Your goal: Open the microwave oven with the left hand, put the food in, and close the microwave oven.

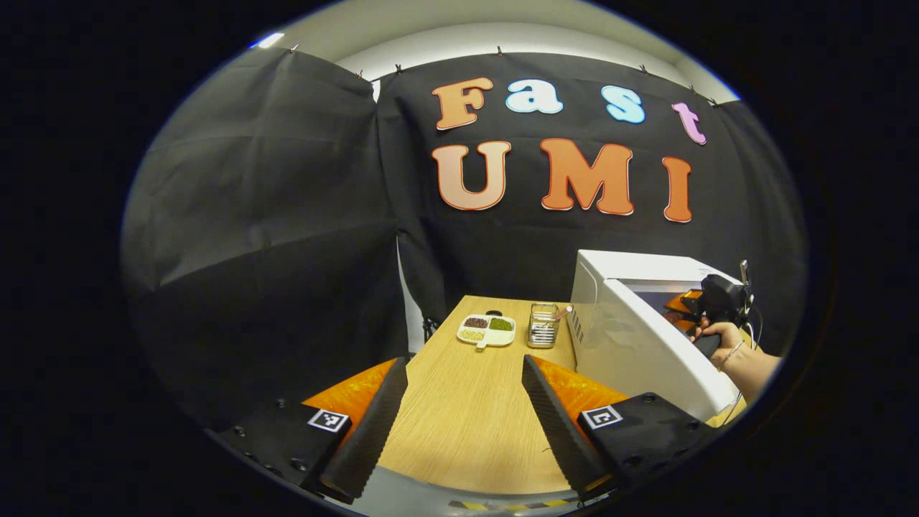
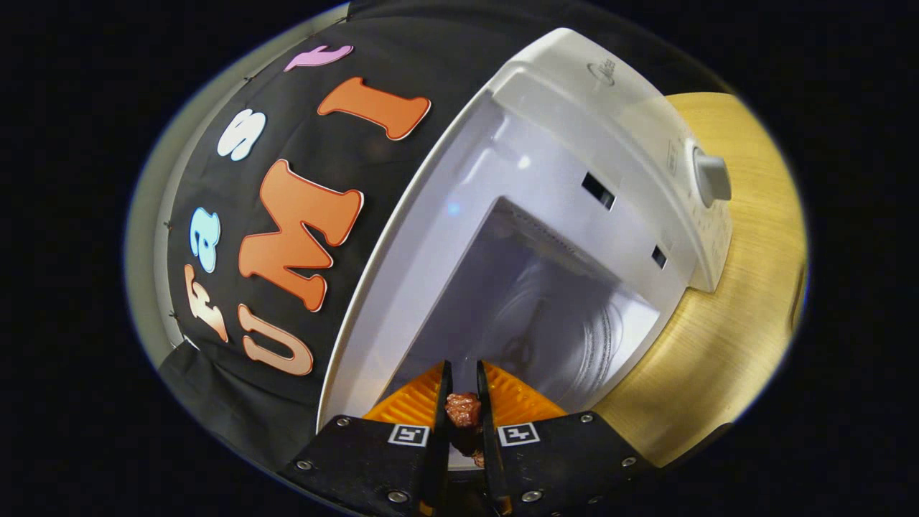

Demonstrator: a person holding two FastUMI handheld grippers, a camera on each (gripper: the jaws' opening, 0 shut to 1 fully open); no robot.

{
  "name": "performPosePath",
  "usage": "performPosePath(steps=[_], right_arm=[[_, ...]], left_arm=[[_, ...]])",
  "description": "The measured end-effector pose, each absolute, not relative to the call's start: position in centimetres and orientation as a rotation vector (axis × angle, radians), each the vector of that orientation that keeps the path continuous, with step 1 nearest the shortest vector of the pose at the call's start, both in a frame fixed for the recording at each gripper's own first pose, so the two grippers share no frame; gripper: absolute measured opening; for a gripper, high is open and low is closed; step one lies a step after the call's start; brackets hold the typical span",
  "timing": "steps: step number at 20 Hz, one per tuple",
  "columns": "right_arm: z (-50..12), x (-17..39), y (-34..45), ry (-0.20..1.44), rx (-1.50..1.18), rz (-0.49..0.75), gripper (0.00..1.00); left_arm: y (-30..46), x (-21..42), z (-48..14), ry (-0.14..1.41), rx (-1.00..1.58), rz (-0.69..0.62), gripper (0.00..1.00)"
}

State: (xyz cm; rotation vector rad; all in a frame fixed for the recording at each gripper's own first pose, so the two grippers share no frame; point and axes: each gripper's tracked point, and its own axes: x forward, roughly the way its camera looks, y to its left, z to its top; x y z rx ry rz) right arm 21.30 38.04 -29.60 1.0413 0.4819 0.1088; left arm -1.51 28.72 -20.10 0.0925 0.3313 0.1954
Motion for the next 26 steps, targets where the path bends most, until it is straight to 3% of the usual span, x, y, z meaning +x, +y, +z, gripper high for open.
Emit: performPosePath(steps=[2, 7, 9, 10, 11, 12, 13, 14, 19, 20, 21, 22, 26], right_arm=[[-29.8, 22.3, 38.5, 0.446, 1.046, 0.087, 0.20], [-32.1, 24.5, 38.7, 0.392, 0.955, 0.020, 0.23], [-32.5, 24.7, 37.9, 0.396, 0.874, -0.008, 0.36], [-32.9, 24.9, 37.4, 0.402, 0.825, -0.027, 0.57], [-33.1, 24.8, 36.8, 0.403, 0.776, -0.040, 0.67], [-33.2, 24.7, 36.1, 0.400, 0.734, -0.049, 0.84], [-33.2, 24.5, 35.9, 0.395, 0.697, -0.048, 0.92], [-33.1, 24.3, 35.5, 0.389, 0.658, -0.046, 0.94], [-31.7, 23.6, 34.3, 0.360, 0.497, -0.027, 0.94], [-31.3, 23.2, 34.2, 0.357, 0.484, -0.015, 0.94], [-30.9, 22.6, 34.1, 0.352, 0.466, -0.006, 0.94], [-30.5, 21.9, 33.9, 0.348, 0.444, 0.003, 0.94], [-28.3, 18.7, 33.0, 0.331, 0.338, 0.055, 0.94]], left_arm=[[29.3, -2.0, -20.6, 0.349, 0.090, 0.208, 0.96], [30.2, -2.7, -20.2, 0.351, 0.104, 0.225, 1.00], [30.2, -2.9, -20.4, 0.356, 0.113, 0.223, 1.00], [30.0, -3.0, -20.5, 0.359, 0.112, 0.219, 0.96], [29.9, -3.2, -20.9, 0.365, 0.108, 0.214, 1.00], [29.8, -3.3, -21.2, 0.372, 0.105, 0.210, 1.00], [29.6, -3.4, -21.3, 0.376, 0.104, 0.208, 1.00], [29.5, -3.5, -21.4, 0.379, 0.101, 0.207, 0.96], [28.9, -3.8, -21.7, 0.374, 0.078, 0.204, 0.96], [28.8, -3.9, -21.8, 0.371, 0.068, 0.200, 1.00], [28.6, -3.9, -22.0, 0.370, 0.060, 0.197, 0.96], [28.3, -4.0, -22.1, 0.367, 0.054, 0.191, 1.00], [27.5, -4.0, -21.9, 0.346, 0.046, 0.175, 0.96]])
